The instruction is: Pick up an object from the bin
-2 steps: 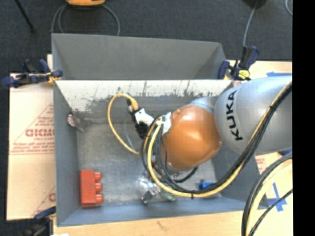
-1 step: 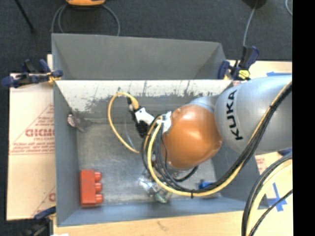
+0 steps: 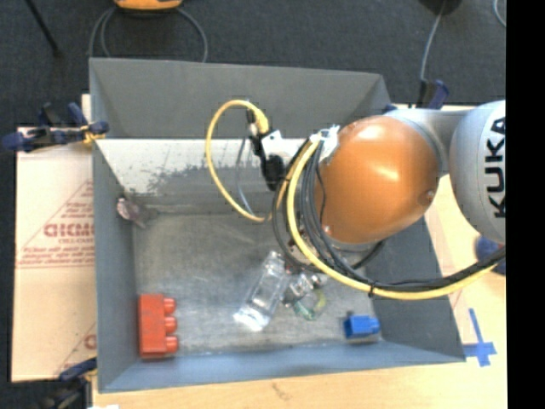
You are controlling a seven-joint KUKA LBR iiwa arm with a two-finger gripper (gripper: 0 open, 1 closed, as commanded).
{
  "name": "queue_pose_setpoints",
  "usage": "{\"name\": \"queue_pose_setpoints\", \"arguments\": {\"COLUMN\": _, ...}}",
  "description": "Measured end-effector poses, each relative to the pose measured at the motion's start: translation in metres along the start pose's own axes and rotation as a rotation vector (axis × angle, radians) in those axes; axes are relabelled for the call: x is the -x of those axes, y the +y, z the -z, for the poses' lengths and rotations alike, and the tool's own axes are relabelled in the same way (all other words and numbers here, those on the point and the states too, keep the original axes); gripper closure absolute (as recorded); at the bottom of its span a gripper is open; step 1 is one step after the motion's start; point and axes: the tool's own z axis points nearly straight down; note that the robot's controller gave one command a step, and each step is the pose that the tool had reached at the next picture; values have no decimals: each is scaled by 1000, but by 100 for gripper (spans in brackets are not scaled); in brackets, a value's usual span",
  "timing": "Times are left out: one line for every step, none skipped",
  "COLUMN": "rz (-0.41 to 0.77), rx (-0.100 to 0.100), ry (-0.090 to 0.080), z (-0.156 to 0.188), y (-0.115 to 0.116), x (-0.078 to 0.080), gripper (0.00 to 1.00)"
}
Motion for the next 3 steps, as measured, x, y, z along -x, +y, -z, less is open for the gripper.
{"name": "queue_pose_setpoints", "arguments": {"rz": -1, "rx": 4, "ry": -3, "z": 0, "y": -14, "x": -1, "gripper": 100}}
{"name": "queue_pose_setpoints", "arguments": {"rz": -178, "rx": 8, "ry": -5, "z": -80, "y": -22, "x": 15, "gripper": 100}}
{"name": "queue_pose_setpoints", "arguments": {"rz": -195, "rx": 8, "ry": -4, "z": -89, "y": -17, "x": 18, "gripper": 100}}
